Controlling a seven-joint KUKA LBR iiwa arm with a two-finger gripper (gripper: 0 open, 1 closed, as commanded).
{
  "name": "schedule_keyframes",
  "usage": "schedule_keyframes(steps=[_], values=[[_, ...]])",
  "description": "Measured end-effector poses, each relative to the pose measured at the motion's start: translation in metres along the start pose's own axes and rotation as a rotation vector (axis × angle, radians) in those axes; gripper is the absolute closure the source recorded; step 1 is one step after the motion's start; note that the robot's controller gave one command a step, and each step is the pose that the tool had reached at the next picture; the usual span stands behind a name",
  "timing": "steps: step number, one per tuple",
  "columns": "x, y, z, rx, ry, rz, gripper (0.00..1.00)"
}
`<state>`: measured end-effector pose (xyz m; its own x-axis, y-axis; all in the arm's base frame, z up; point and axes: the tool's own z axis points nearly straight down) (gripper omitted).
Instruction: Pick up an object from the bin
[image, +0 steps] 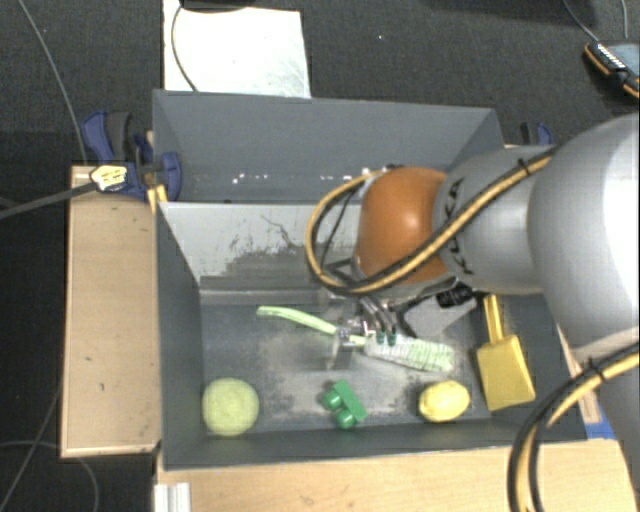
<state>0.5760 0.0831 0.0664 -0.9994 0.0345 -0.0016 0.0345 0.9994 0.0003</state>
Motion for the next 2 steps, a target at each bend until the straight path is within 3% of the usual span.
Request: schedule_keyframes(steps=[1, 2], values=[[-0.009, 0.078, -0.005, -0.006, -0.012, -0.168, 0.0], [-0.014, 0.06, -0.004, 0.0, -0.008, -0.102, 0.0]])
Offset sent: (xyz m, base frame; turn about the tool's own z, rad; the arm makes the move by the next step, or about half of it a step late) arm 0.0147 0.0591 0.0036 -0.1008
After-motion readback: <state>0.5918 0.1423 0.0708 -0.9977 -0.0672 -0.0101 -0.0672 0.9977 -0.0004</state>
